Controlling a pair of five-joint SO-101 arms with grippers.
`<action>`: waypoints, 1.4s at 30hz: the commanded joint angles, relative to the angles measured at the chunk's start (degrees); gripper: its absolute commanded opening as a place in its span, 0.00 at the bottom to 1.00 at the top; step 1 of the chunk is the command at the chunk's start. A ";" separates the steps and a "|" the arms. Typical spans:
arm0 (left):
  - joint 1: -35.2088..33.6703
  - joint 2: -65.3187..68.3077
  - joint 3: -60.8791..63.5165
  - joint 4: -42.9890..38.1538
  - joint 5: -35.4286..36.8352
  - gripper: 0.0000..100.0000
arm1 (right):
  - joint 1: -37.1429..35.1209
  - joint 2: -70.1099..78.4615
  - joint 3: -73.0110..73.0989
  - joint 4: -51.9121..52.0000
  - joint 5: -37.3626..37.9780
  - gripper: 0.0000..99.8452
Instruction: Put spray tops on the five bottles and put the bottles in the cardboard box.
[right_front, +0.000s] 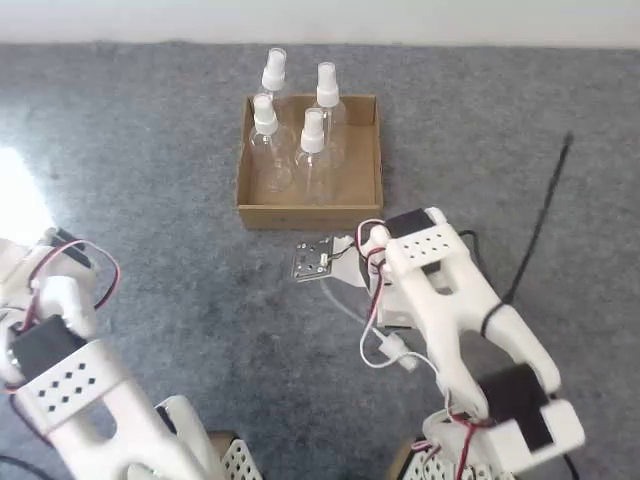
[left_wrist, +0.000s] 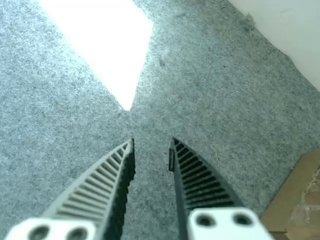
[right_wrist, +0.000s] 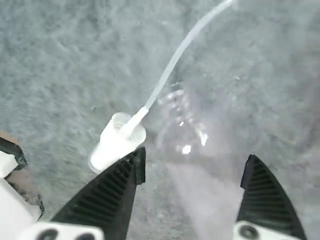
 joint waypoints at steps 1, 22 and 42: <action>0.18 -1.14 -0.13 -1.67 0.35 0.11 | -0.75 5.05 -5.45 0.31 0.62 0.28; 0.18 -1.49 0.92 -2.90 0.35 0.11 | 5.76 4.97 -7.38 2.33 0.53 0.13; 0.18 -1.49 0.92 -2.90 0.26 0.11 | 7.43 4.53 -7.21 5.67 0.79 0.28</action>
